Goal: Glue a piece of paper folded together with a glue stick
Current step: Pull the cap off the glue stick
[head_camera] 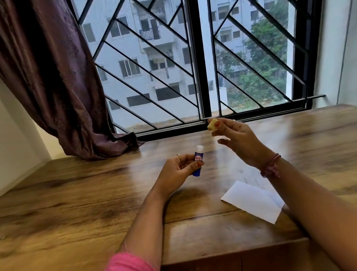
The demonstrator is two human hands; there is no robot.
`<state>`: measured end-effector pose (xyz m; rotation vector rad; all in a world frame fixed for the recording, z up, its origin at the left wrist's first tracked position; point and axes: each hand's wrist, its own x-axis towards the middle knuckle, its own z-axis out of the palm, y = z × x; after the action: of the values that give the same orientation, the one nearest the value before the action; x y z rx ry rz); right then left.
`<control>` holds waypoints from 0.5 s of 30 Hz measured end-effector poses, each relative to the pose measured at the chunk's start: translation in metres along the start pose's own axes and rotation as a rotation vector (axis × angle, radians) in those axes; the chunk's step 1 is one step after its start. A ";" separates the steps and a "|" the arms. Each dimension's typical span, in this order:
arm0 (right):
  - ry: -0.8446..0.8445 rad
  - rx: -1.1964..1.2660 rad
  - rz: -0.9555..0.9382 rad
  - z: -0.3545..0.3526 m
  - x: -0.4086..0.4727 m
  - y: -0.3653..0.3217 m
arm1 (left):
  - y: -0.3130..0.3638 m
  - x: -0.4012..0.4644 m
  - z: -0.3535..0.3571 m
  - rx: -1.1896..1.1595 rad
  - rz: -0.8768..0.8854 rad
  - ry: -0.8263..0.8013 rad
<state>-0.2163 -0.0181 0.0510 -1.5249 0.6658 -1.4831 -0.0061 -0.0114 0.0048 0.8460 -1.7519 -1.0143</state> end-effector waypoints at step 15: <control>-0.015 -0.328 -0.005 0.006 -0.004 0.013 | -0.013 0.013 -0.018 -0.091 -0.050 0.386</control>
<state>-0.2083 -0.0199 0.0383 -1.7821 0.9322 -1.4146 0.0076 -0.0329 0.0021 0.9605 -1.3546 -0.8871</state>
